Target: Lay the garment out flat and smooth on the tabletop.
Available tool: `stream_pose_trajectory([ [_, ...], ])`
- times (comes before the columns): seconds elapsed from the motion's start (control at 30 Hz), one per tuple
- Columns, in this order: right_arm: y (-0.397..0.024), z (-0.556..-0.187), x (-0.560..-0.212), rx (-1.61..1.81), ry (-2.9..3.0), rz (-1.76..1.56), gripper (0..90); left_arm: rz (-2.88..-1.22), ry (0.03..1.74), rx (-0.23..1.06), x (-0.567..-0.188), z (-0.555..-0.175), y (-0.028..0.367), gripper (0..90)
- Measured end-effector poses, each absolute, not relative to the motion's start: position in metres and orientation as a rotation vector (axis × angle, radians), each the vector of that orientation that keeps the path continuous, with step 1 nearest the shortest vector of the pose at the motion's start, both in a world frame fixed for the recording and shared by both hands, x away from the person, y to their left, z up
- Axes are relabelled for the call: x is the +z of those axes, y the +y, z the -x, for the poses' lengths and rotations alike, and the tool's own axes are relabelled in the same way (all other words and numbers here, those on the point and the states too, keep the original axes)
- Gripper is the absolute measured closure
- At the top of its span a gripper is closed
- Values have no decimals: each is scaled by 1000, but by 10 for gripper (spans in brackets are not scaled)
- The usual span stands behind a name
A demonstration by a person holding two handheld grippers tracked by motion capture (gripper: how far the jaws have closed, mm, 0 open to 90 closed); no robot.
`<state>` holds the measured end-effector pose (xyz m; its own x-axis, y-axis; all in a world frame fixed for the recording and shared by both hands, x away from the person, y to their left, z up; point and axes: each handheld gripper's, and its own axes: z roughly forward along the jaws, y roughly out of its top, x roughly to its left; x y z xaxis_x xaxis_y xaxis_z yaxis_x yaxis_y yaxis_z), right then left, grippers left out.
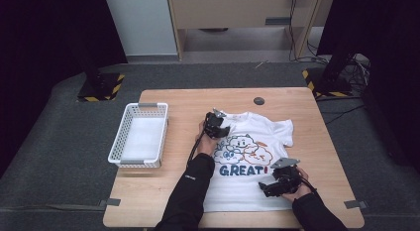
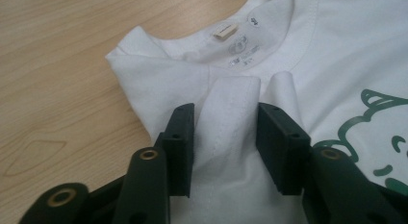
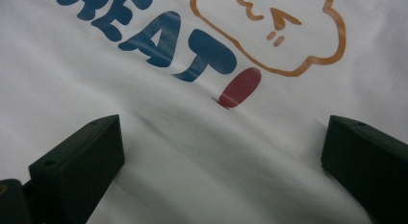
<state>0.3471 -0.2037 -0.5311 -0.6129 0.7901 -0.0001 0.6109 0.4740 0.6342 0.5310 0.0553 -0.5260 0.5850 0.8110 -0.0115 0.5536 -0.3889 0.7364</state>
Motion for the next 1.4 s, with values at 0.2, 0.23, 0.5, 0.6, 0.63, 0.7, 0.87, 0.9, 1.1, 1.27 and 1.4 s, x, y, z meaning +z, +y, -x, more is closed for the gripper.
stream_pose_trajectory([
  [0.2, -204, -347, -531, 871, 2433, -1188, 13, -2087, 1111, 451, -526, -531, 57, 678],
  [0.23, -204, -347, -531, 871, 2433, -1189, 13, -2083, 1118, 453, -526, -531, 57, 693],
  [0.5, -204, -347, -531, 871, 2433, -1188, 13, -2071, 1133, 462, -523, -528, 59, 821],
  [0.6, -204, -347, -531, 871, 2433, -1189, 13, -2059, 1129, 478, -517, -526, 61, 831],
  [0.63, -204, -347, -531, 871, 2433, -1188, 13, -2059, 1129, 478, -517, -526, 61, 834],
  [0.7, -204, -347, -531, 872, 2433, -1188, 13, -2039, 1120, 497, -509, -524, 64, 837],
  [0.87, -204, -347, -531, 872, 2433, -1191, 13, -2000, 1109, 538, -491, -520, 72, 838],
  [0.9, -204, -347, -531, 872, 2432, -1191, 13, -1995, 1110, 548, -487, -519, 75, 838],
  [1.1, -204, -347, -531, 872, 2431, -1190, 13, -1963, 1125, 603, -471, -515, 91, 837],
  [1.27, -204, -347, -531, 873, 2431, -1192, 12, -1939, 1176, 670, -461, -512, 116, 837],
  [1.4, -204, -347, -531, 874, 2429, -1193, 11, -1922, 1221, 696, -458, -511, 133, 835],
])
